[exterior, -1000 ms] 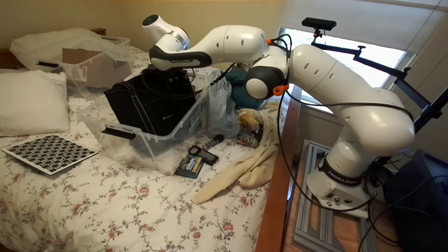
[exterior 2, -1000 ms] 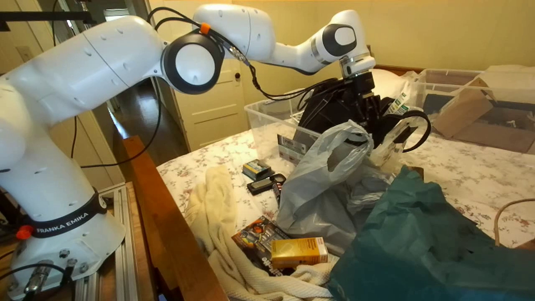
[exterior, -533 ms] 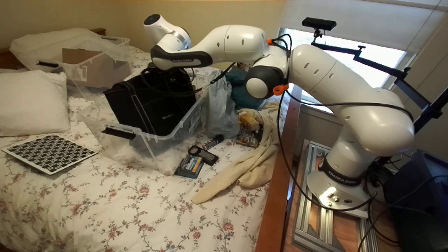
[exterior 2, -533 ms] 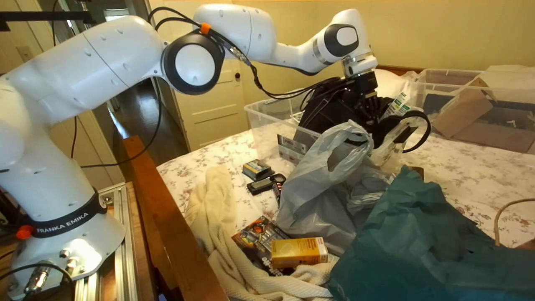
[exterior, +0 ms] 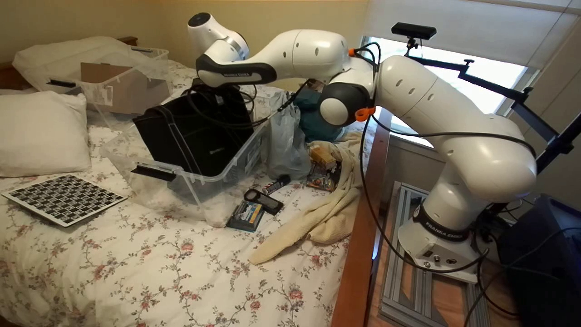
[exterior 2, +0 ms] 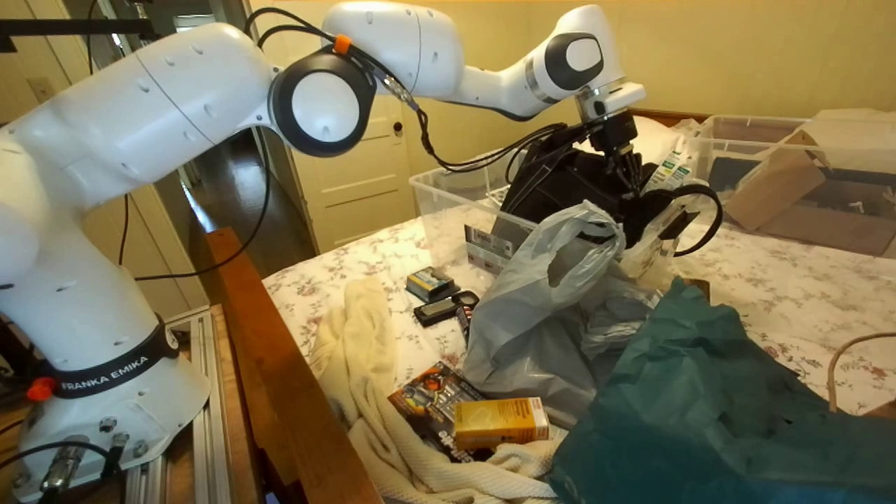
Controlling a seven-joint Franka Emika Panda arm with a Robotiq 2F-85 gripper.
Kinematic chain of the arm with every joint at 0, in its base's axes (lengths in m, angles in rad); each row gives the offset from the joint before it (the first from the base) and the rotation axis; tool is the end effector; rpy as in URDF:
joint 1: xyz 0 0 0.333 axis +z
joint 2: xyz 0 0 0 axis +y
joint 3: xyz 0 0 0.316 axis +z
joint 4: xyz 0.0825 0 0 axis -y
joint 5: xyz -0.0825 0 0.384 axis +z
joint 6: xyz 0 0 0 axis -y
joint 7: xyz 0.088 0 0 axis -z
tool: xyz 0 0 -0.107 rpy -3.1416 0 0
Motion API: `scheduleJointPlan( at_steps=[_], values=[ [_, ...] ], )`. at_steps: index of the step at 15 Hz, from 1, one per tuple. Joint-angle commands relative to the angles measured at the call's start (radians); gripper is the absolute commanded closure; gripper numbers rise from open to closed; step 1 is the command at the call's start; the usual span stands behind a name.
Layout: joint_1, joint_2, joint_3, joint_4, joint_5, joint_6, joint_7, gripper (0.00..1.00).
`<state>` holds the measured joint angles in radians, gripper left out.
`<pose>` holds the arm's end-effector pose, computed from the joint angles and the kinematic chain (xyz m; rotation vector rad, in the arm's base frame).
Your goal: Remove the white box from the front small pocket of the black bag and put it in the big pocket
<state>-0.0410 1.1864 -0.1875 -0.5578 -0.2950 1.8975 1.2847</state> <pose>0.8124 -0.1172 0.3100 2.2157 -1.7000 0.5427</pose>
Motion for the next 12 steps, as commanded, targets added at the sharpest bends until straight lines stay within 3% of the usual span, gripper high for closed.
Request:
scheduleJointPlan(
  at_steps=[1,5,11,12],
  values=[
    [-0.014,-0.029,0.022,-0.017,0.002,-0.002,-0.149,0.99],
    [-0.030,-0.032,0.041,-0.020,0.009,0.000,-0.274,0.99],
    [-0.036,-0.042,0.045,-0.019,0.002,0.001,-0.354,0.99],
    [-0.038,-0.044,0.049,-0.017,0.007,0.008,-0.359,0.69]
  ],
)
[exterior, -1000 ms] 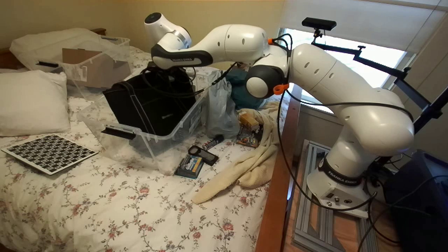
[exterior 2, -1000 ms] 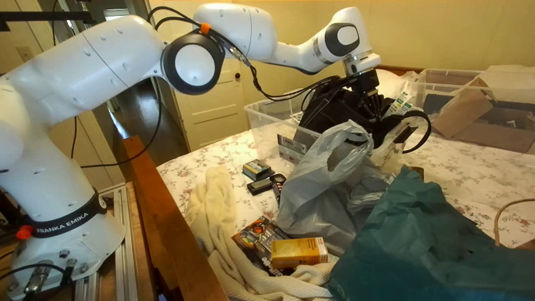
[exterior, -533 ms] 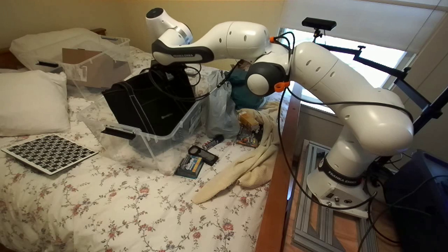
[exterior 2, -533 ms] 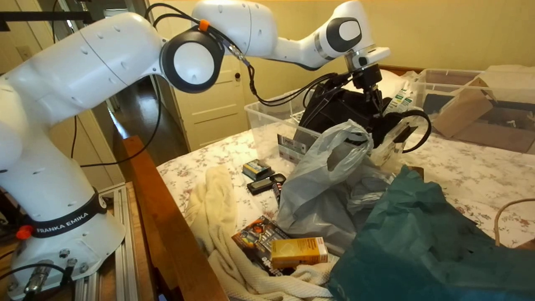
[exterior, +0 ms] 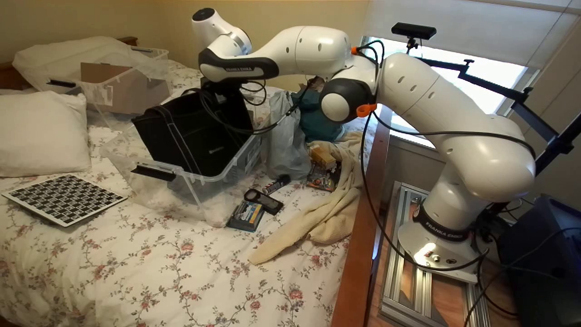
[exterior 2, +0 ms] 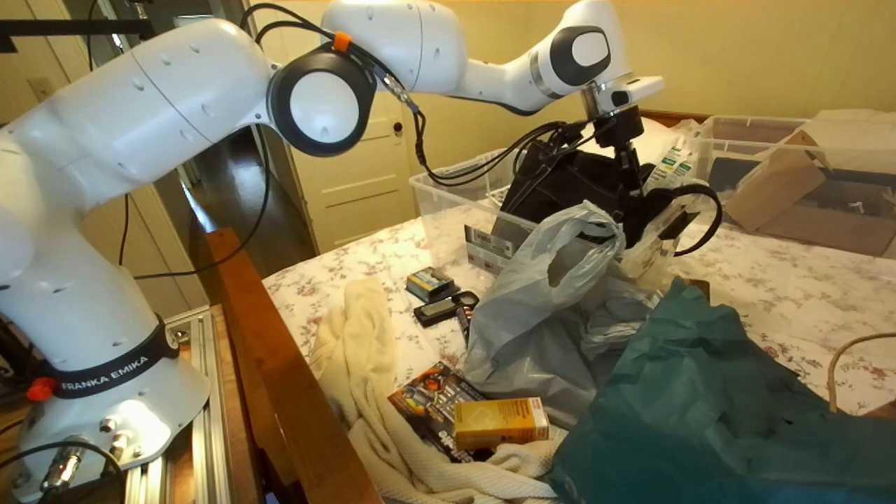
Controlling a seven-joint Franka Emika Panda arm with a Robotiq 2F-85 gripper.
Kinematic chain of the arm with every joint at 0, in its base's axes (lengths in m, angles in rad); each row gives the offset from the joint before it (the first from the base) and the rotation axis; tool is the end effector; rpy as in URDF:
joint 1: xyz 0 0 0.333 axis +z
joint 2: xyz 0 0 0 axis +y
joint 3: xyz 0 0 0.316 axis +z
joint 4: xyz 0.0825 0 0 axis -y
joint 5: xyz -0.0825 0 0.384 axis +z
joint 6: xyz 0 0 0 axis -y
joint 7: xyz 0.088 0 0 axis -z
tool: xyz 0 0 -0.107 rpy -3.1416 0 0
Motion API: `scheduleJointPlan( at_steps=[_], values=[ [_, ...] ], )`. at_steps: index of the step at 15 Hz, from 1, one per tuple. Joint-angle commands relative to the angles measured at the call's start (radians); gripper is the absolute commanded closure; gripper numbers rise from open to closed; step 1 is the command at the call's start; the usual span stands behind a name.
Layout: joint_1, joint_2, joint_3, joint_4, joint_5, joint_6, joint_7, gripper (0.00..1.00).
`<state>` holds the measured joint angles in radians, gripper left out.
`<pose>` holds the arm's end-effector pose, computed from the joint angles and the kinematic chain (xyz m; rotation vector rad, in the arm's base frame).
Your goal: Remove the white box from the front small pocket of the black bag and put it in the big pocket
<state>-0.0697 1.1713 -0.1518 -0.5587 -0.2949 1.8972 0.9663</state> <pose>0.8107 -0.1289 0.3193 2.4349 -1.3485 0.4593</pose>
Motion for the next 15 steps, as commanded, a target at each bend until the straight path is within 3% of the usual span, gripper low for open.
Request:
scheduleJointPlan(
  at_steps=[1,7,11,15],
  values=[
    [-0.010,-0.032,0.018,-0.014,0.011,0.018,-0.047,0.68],
    [-0.007,-0.072,0.025,-0.012,0.015,0.043,-0.032,0.27],
    [-0.012,-0.085,0.072,-0.007,0.042,0.060,-0.076,0.01],
    [-0.011,-0.075,0.132,-0.002,0.071,0.049,-0.126,0.00]
  ],
)
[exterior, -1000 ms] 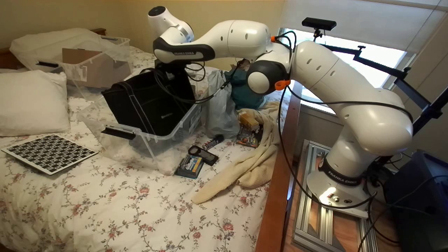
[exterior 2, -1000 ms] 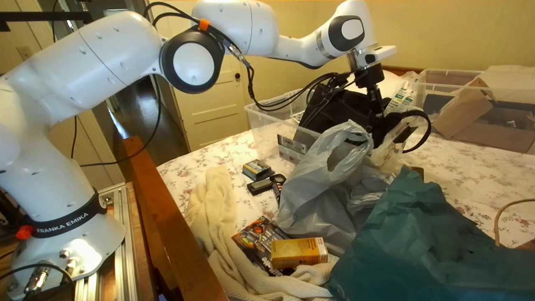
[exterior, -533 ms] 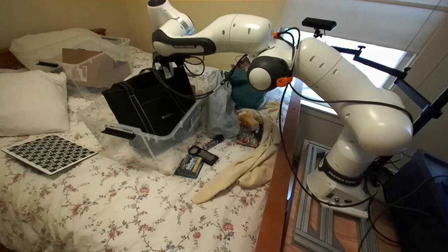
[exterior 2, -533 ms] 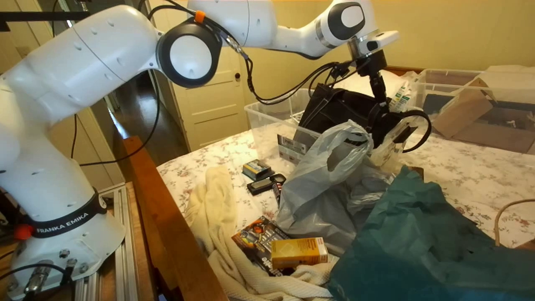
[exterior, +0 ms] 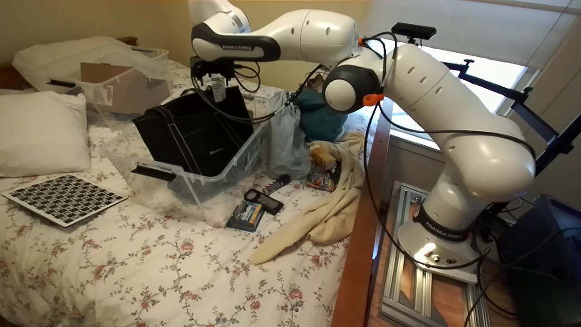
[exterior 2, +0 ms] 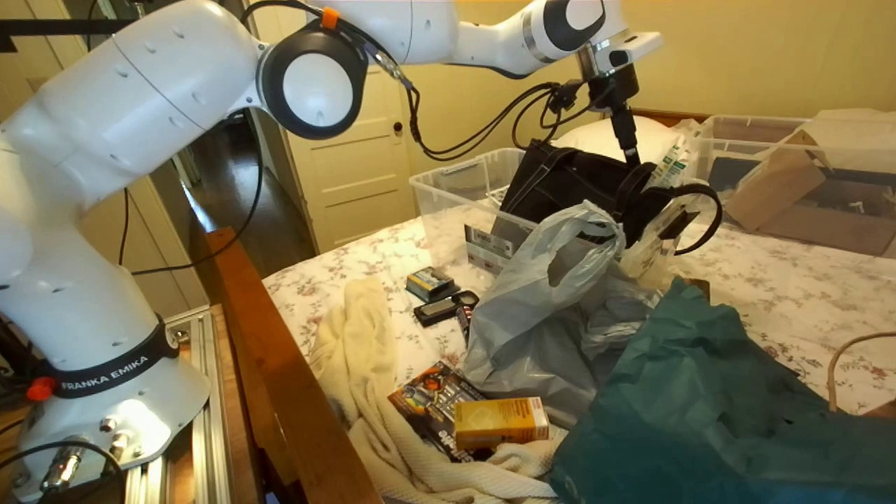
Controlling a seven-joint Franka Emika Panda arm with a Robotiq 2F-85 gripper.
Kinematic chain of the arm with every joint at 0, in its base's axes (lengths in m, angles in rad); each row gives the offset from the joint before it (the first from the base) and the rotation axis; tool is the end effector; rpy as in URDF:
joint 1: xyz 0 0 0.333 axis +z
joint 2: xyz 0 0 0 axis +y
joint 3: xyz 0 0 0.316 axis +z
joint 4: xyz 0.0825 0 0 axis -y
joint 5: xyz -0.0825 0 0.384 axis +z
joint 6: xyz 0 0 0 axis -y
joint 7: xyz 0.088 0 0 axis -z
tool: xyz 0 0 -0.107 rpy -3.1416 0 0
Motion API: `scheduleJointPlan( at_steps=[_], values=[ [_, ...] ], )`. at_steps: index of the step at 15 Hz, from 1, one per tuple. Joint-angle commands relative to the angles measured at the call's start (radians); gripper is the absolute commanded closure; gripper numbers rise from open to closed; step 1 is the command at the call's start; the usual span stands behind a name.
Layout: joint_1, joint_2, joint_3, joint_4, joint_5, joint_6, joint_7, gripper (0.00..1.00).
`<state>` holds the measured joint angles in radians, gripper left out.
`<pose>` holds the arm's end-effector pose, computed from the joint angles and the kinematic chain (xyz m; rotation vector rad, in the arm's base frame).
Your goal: Remove the white box from the front small pocket of the black bag and put it in the big pocket
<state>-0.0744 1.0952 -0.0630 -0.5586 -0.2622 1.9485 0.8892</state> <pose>0.8178 -0.0995 0.3817 2.6058 -1.2961 0.5755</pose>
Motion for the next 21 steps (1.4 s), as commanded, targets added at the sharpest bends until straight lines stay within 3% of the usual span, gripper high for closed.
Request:
scheduleJointPlan(
  at_steps=[1,9,16,21],
  values=[
    [-0.001,0.007,0.043,0.001,0.033,-0.009,-0.035,0.00],
    [0.025,0.069,0.050,0.032,0.015,-0.064,0.008,0.00],
    [0.029,0.100,0.051,0.065,0.030,-0.150,0.152,0.00],
    [0.030,0.120,0.055,0.083,0.031,-0.123,0.260,0.00]
  ],
)
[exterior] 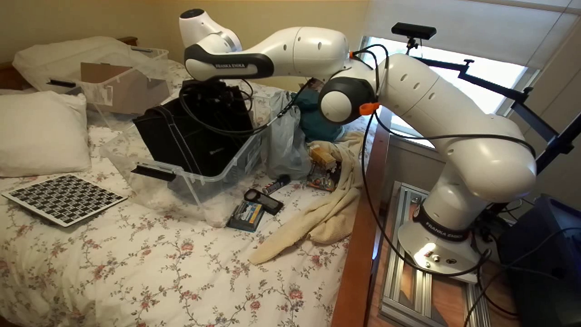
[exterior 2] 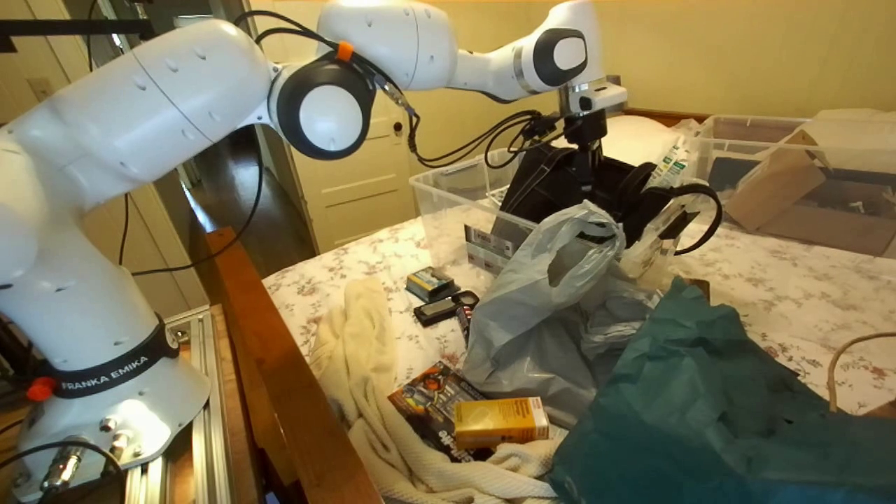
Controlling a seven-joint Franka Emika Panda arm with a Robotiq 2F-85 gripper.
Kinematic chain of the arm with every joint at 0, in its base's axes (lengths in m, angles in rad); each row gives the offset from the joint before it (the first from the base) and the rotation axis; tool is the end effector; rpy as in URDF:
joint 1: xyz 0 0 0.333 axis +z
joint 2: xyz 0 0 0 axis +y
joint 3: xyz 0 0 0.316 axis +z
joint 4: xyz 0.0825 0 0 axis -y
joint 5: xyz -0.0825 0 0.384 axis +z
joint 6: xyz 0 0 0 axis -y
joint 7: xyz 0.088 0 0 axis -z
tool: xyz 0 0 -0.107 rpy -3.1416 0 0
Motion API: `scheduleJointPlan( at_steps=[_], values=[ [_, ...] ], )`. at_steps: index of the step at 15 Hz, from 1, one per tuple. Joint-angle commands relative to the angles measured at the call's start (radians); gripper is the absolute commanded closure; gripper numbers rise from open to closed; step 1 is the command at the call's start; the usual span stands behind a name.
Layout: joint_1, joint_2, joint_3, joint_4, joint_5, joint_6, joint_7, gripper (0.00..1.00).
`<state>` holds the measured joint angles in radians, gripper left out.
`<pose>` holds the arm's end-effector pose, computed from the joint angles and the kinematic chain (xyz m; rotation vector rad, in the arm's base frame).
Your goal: Remove the white box from the front small pocket of the black bag and put it in the big pocket
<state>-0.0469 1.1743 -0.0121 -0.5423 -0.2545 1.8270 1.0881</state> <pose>0.8127 -0.0627 0.3110 2.5252 -1.5272 0.3331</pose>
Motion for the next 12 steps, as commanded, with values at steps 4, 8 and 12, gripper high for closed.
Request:
scheduleJointPlan(
  at_steps=[4,8,12],
  values=[
    [0.006,0.060,-0.008,0.075,0.008,0.038,0.141,0.00],
    [0.007,0.093,-0.018,0.083,0.001,0.124,0.215,0.00],
    [0.008,0.116,-0.031,0.081,-0.005,0.185,0.268,0.00]
  ],
)
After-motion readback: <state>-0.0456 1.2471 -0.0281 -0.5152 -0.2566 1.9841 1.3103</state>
